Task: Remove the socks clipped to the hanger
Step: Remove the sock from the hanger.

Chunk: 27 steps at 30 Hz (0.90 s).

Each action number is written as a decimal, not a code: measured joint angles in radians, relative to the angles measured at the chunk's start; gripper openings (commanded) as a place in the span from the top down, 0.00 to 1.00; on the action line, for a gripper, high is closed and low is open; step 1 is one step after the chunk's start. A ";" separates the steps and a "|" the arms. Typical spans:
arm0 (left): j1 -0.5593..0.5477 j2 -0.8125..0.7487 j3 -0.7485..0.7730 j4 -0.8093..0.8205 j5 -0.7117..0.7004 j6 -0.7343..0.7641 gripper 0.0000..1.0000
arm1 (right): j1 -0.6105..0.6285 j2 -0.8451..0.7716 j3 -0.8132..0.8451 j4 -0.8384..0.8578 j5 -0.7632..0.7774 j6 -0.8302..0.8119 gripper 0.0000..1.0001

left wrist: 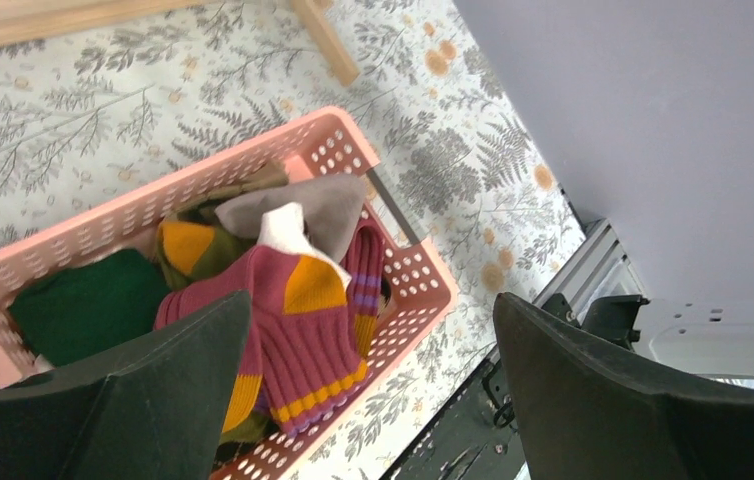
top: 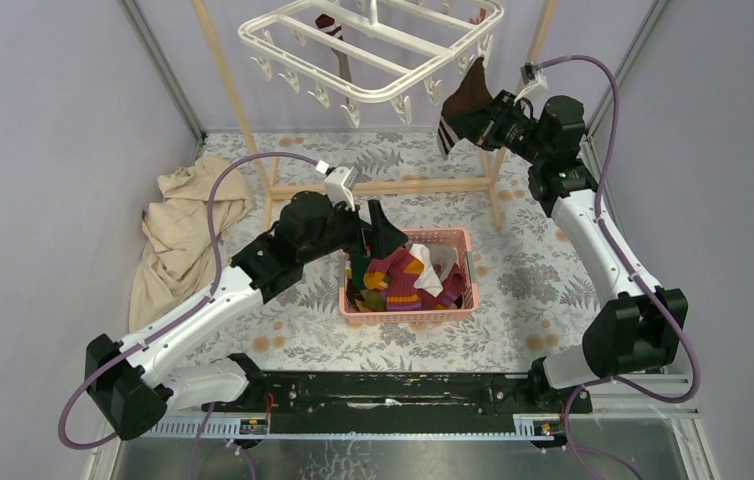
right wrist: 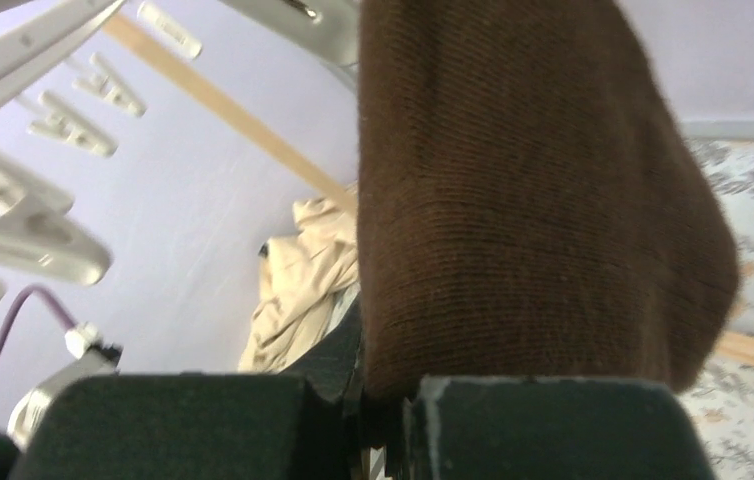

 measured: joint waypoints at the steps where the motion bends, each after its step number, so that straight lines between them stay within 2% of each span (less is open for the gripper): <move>1: 0.000 0.005 0.008 0.007 0.002 0.001 0.01 | 0.000 -0.005 0.000 -0.011 -0.027 0.005 1.00; 8: 0.000 0.021 0.037 0.054 0.016 0.002 0.01 | -0.001 -0.055 0.000 -0.066 -0.173 0.039 1.00; 18: 0.000 0.006 0.042 0.062 0.005 0.002 0.01 | 0.011 -0.061 0.035 -0.048 -0.254 0.134 1.00; 27: 0.000 -0.007 0.042 0.146 -0.003 0.002 0.01 | 0.122 -0.013 0.091 -0.007 -0.299 0.221 1.00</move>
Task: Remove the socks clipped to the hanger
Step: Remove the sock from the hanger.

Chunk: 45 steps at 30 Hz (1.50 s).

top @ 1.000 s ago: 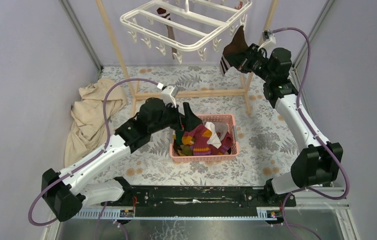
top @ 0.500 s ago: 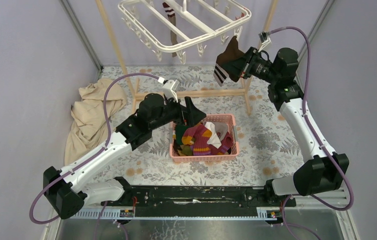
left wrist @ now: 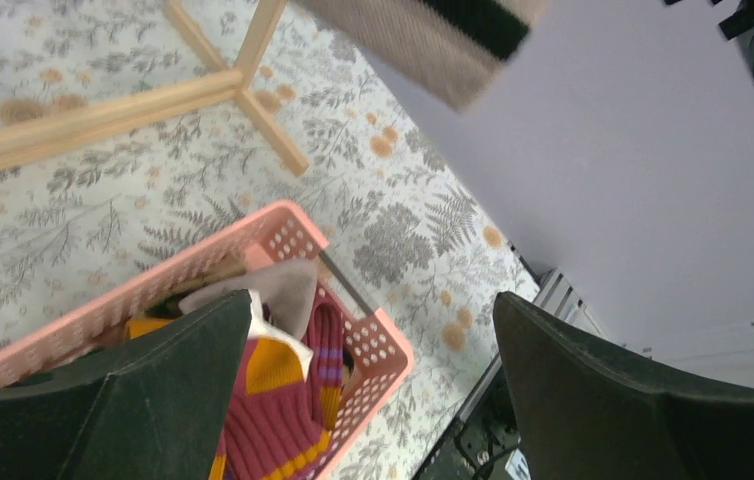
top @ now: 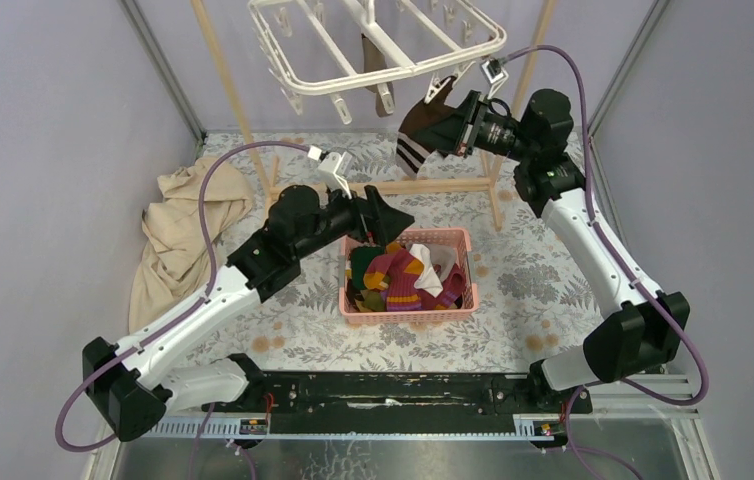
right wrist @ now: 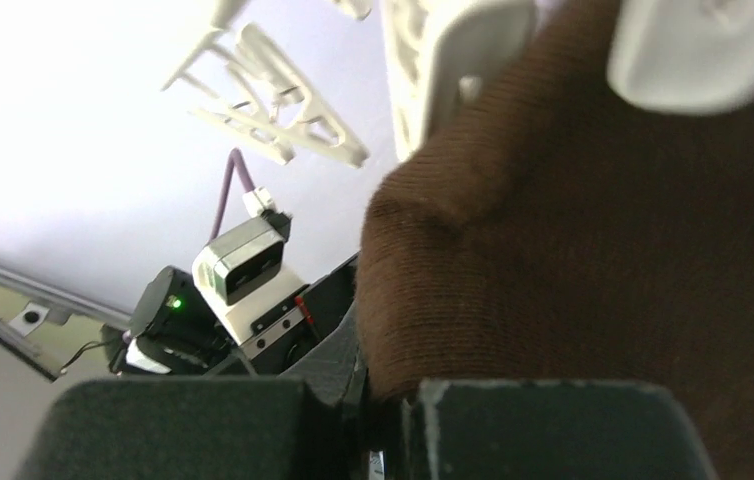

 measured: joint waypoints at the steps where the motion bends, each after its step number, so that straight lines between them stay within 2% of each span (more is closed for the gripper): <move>1: 0.000 0.005 0.004 0.009 0.000 0.001 0.01 | 0.006 0.000 0.000 0.010 -0.013 0.016 1.00; 9: 0.002 0.048 0.053 0.102 -0.009 0.018 0.01 | 0.008 -0.020 -0.003 -0.031 -0.061 0.021 1.00; 16: 0.007 0.073 0.064 0.185 -0.008 0.018 0.01 | 0.008 -0.079 -0.069 -0.032 -0.099 0.029 1.00; 27: 0.032 0.166 0.097 0.294 0.040 0.013 0.02 | 0.008 -0.123 -0.115 -0.028 -0.155 0.032 1.00; 29: 0.033 0.177 0.108 0.306 0.051 0.011 0.11 | 0.008 -0.132 -0.115 -0.035 -0.163 0.026 1.00; 32: 0.037 0.194 0.129 0.321 0.076 0.005 0.32 | 0.008 -0.140 -0.115 -0.053 -0.163 0.013 1.00; 37: 0.037 0.220 0.152 0.330 0.137 -0.001 0.55 | 0.005 -0.141 -0.115 -0.085 -0.146 -0.024 1.00; 39: 0.037 0.229 0.156 0.330 0.154 -0.005 0.61 | 0.004 -0.141 -0.113 -0.110 -0.135 -0.043 1.00; 41: 0.037 0.233 0.158 0.329 0.165 -0.008 0.75 | 0.003 -0.140 -0.111 -0.134 -0.127 -0.059 1.00; 44: 0.038 0.241 0.168 0.322 0.174 -0.010 1.00 | 0.003 -0.141 -0.095 -0.184 -0.102 -0.093 0.93; 45: 0.038 0.244 0.175 0.318 0.175 -0.004 1.00 | 0.002 -0.141 -0.089 -0.204 -0.093 -0.108 0.90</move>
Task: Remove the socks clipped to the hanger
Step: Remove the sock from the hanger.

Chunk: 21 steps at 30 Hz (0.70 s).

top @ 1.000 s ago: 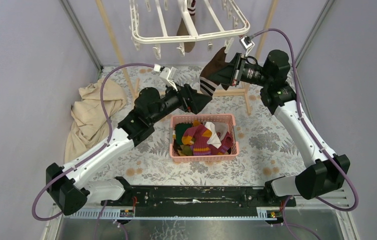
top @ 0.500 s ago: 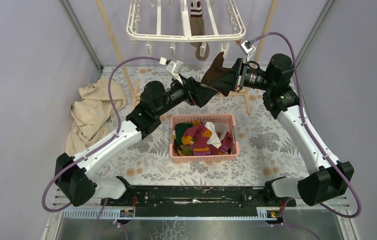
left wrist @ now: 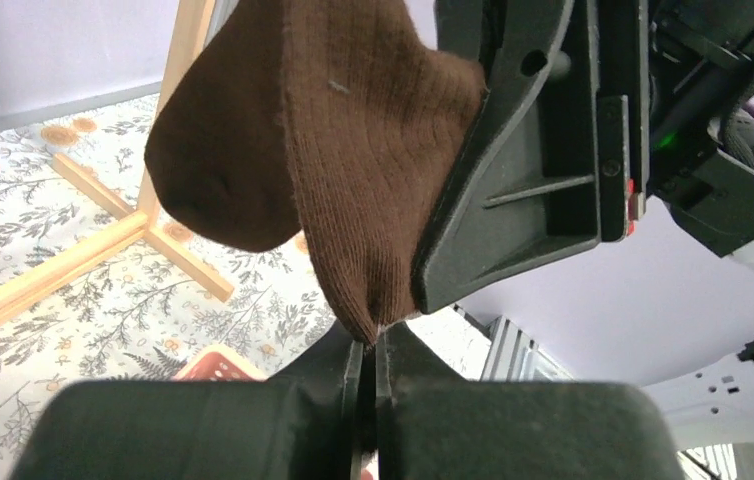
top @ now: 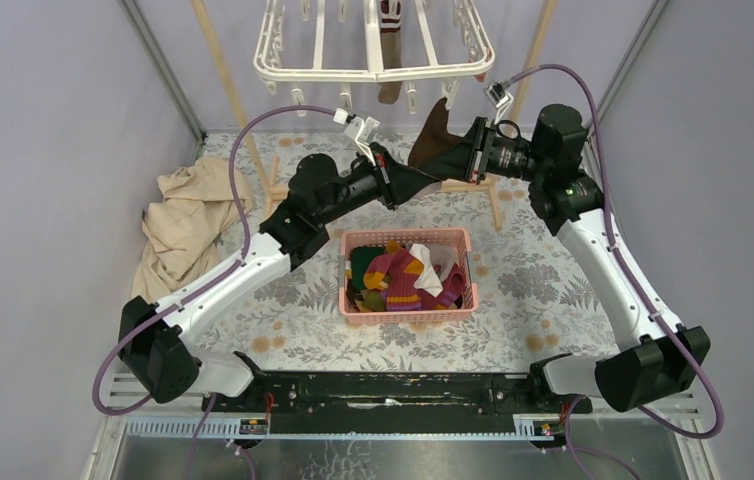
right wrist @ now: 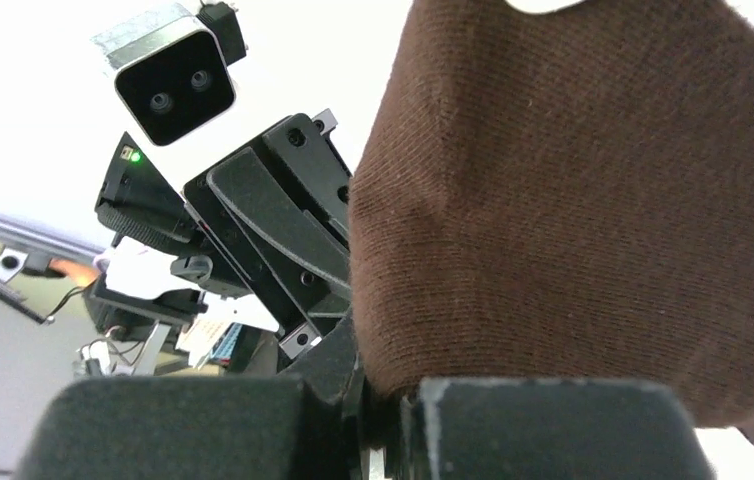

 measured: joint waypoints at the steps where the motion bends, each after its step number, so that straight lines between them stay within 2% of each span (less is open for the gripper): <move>1: 0.000 0.003 0.007 -0.006 -0.002 -0.002 1.00 | 0.000 0.000 0.013 -0.028 0.013 -0.017 0.86; 3: 0.001 0.012 0.023 -0.016 -0.005 0.001 1.00 | 0.000 -0.001 0.037 -0.077 0.043 -0.049 0.77; 6: 0.001 0.029 0.056 -0.049 -0.021 0.008 1.00 | 0.001 -0.008 0.081 -0.174 0.108 -0.111 0.53; 8: 0.003 0.033 0.068 -0.055 -0.033 0.012 1.00 | 0.001 -0.015 0.107 -0.233 0.157 -0.143 0.46; 14: 0.006 0.034 0.090 -0.056 -0.067 0.018 1.00 | 0.001 -0.037 0.209 -0.431 0.383 -0.253 0.41; 21: -0.003 0.048 0.091 -0.052 -0.101 0.019 1.00 | 0.004 -0.045 0.348 -0.557 0.678 -0.346 0.40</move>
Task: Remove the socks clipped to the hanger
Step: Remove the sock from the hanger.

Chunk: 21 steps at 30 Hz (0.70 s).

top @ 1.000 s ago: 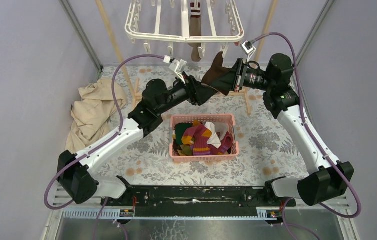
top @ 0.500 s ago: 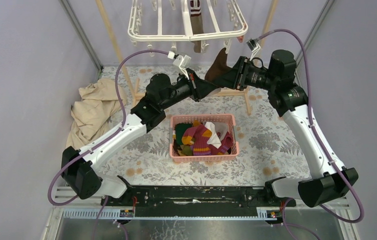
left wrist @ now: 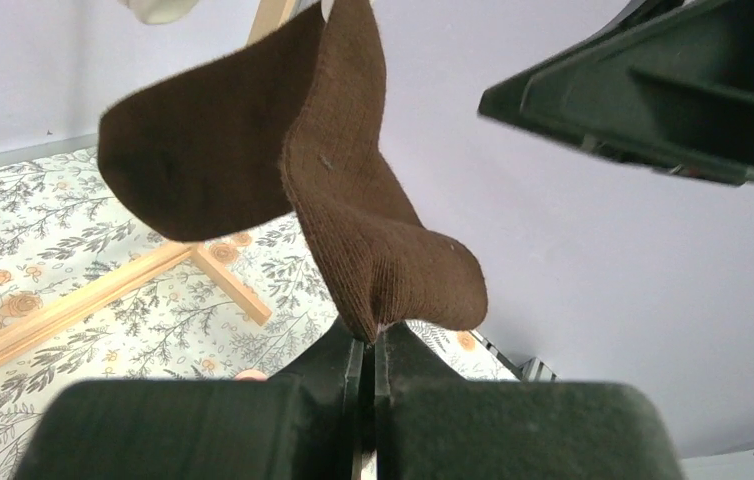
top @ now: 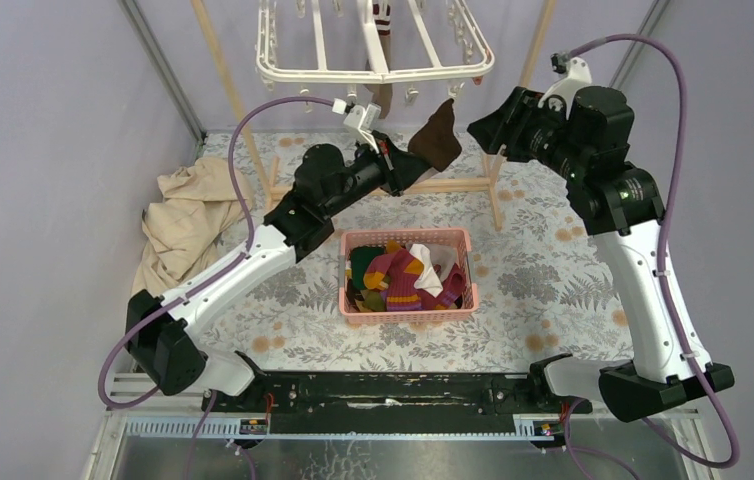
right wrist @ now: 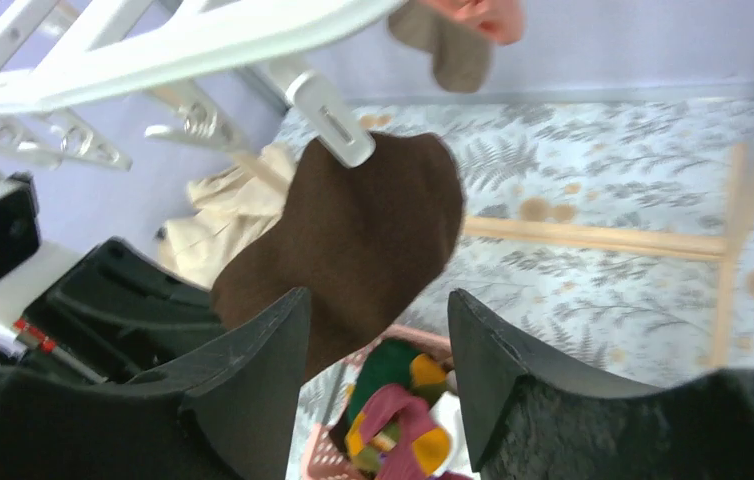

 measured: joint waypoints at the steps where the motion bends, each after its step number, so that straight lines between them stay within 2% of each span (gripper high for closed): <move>1: -0.004 0.003 0.001 -0.001 -0.010 0.003 1.00 | 0.002 0.000 0.012 -0.006 0.042 -0.009 0.40; 9: -0.105 0.036 0.052 -0.024 -0.149 0.071 1.00 | 0.055 0.007 0.077 -0.019 0.321 -0.064 0.41; 21: -0.289 0.091 0.176 -0.129 -0.525 0.259 1.00 | 0.171 0.095 0.174 -0.029 0.474 -0.125 0.42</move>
